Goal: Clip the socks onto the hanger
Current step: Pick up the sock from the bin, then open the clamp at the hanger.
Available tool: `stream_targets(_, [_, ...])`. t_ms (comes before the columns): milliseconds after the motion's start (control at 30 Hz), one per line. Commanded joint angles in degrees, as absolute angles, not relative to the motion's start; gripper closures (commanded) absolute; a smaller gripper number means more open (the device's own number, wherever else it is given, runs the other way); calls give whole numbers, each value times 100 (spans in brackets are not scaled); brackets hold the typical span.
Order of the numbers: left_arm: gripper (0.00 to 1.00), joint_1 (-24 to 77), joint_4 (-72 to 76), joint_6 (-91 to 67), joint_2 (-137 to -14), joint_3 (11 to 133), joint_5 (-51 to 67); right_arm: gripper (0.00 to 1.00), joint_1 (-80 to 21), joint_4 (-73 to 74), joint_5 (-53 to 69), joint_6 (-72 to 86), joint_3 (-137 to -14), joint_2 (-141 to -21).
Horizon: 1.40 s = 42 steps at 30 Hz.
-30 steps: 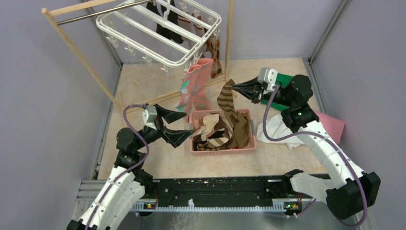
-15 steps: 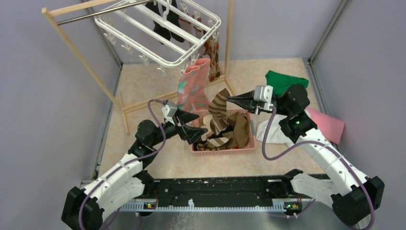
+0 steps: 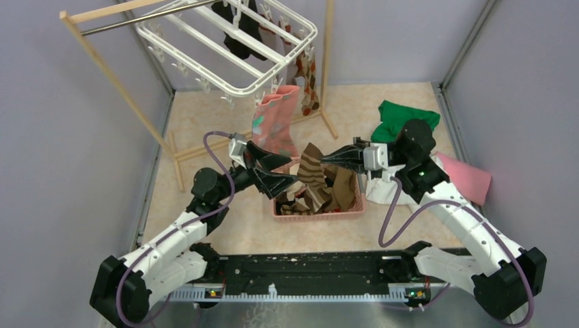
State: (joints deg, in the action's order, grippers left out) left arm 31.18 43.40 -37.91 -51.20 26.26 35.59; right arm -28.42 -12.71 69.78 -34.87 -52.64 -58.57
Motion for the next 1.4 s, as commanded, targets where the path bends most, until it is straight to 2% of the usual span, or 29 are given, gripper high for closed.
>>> stream_targets(0, [1,3134,5273,-4288,-5311,2780,3732,100,-3107,-1637,7339,-3717,-5480,-5862])
stream_targets(233, [5,3138,5856,-4755,-5968,3210,4449,100,-3299,-1873,7320,-3766,-5520,-5960])
stream_targets(400, [22,3137,6390,-5069,-6001,3212,4638,100,-3338,-1923,7281,-3799,-5483,-5994])
stream_targets(433, [29,3138,6433,-5074,-5962,3209,4627,100,-3340,-1884,7273,-3836,-5475,-5989])
stream_targets(467, [41,3138,6437,-5045,-5922,3194,4595,100,-3344,-1803,7258,-3905,-5476,-5993])
stream_targets(533, [54,3137,6379,-4964,-5797,3162,4516,100,-3340,-1549,7214,-4118,-5491,-5973])
stream_targets(667, [89,3138,5844,-4508,-5534,3188,4388,100,-3345,-1186,7166,-4413,-5485,-5921])
stream_targets(733, [100,3137,5550,-4256,-5452,3242,4390,100,-3341,-1162,7160,-4429,-5461,-5892])
stream_targets(833, [100,3138,5235,-3857,-5378,3332,4481,98,-3347,-1115,7115,-4437,-5409,-5851])
stream_targets(867, [100,3138,5004,-3633,-5321,3388,4527,91,-3347,-1085,7045,-4434,-5378,-5815])
stream_targets(967, [100,3138,3694,-2393,-5060,3687,4648,60,-3343,-980,6512,-4091,-5200,-5630])
stream_targets(1000, [100,3138,2966,-1921,-4950,3811,4595,52,-3334,-1087,6240,-3655,-5135,-5558])
stream_targets(1033, [100,3138,2487,-1506,-4834,3903,4515,48,-3331,-1147,5989,-3239,-5080,-5521])
stream_targets(1100, [100,3138,1736,-669,-4630,4034,4263,45,-3303,-1221,5825,-2547,-4969,-5480])
stream_targets(1167, [92,3135,1328,12,-4467,4074,4018,42,-3286,-1607,5779,-1538,-4823,-5473])
stream_targets(1200, [92,3137,1265,320,-4406,4066,3970,41,-3286,-1872,5719,-1017,-4728,-5484])
stream_targets(1367, [100,3138,1107,1169,-4370,4221,3873,33,-3286,-2681,5199,887,-4637,-5699])
